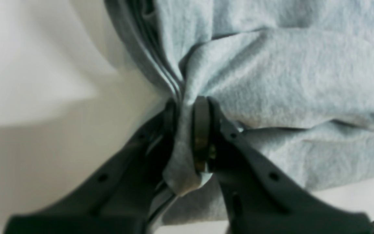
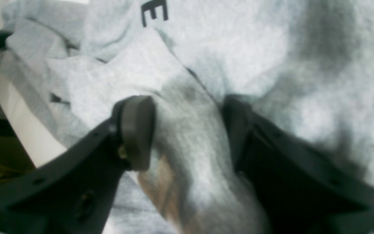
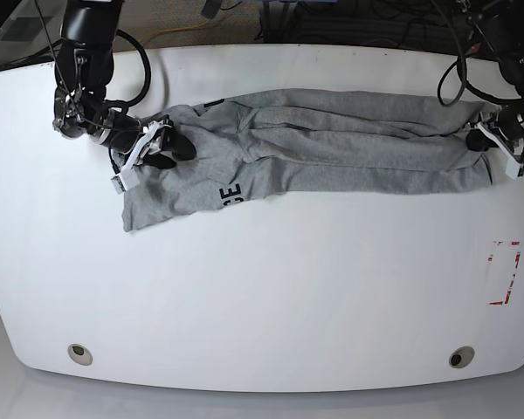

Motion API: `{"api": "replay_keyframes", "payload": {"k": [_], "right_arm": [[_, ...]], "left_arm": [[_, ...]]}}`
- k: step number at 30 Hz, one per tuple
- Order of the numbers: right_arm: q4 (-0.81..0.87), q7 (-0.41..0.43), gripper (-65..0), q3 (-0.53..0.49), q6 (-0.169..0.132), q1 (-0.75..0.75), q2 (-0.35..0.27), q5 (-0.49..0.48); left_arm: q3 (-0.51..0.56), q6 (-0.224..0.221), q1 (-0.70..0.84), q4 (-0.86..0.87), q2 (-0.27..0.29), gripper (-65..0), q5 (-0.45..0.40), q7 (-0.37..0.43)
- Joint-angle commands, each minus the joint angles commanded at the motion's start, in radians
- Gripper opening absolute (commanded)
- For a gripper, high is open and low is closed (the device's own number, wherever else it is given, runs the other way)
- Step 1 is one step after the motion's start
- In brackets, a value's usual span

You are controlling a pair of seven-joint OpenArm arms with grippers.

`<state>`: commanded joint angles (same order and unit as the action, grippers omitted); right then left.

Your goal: Fold the T-shirt properly

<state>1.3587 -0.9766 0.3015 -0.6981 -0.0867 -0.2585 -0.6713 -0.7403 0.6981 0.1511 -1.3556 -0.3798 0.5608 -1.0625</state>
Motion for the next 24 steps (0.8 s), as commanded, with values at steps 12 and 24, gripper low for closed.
{"api": "replay_keyframes", "payload": {"k": [12, 24], "right_arm": [[0.002, 0.0, -32.5, 0.054, 0.0, 0.002, 0.04, 0.097], [0.002, 0.0, -32.5, 0.049, 0.0, 0.008, 0.054, 0.098]], "left_arm": [[-0.153, 0.0, 0.086, -0.29, 0.051, -64.2, 0.0, -0.209], [0.089, 0.0, 0.037, -0.555, 0.198, -64.2, -0.006, -0.292]]}}
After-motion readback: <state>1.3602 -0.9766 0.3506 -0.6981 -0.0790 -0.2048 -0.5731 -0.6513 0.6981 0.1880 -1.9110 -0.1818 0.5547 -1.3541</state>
